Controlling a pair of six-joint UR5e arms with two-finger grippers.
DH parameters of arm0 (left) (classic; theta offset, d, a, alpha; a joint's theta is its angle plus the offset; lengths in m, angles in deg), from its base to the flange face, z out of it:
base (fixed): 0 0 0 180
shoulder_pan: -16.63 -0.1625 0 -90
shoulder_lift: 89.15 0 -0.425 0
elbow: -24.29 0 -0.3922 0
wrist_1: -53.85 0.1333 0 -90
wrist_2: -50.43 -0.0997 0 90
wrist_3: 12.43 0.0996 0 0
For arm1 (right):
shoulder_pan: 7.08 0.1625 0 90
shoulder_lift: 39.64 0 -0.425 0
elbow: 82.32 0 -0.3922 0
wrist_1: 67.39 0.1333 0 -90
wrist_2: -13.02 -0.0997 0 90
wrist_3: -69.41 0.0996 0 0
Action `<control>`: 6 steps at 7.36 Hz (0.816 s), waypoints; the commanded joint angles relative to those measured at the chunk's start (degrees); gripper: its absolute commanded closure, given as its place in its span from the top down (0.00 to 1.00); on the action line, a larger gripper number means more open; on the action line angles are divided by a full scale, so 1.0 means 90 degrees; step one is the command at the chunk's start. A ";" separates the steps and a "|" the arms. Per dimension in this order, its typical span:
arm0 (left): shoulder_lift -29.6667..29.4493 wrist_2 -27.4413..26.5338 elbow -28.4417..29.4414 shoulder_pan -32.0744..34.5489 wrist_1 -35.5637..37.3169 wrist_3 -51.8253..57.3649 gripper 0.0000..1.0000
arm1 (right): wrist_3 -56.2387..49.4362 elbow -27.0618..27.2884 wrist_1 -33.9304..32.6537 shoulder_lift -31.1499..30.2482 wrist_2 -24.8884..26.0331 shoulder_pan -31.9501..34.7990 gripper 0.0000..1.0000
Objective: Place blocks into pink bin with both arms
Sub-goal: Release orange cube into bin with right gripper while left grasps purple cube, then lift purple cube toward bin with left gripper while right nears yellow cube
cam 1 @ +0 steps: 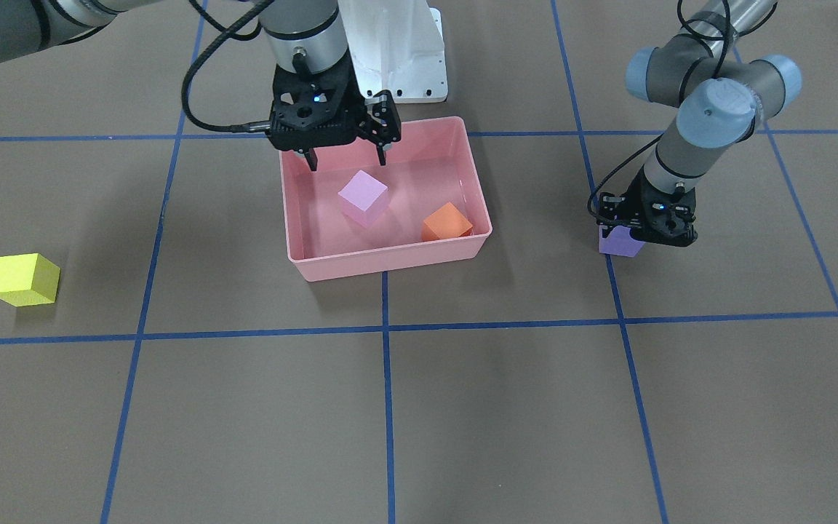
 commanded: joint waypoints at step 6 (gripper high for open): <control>-0.2669 0.0912 -0.1380 0.1237 0.5382 0.1507 0.00 | -0.5213 -0.0053 -0.0543 -0.2209 -0.0868 0.2433 0.99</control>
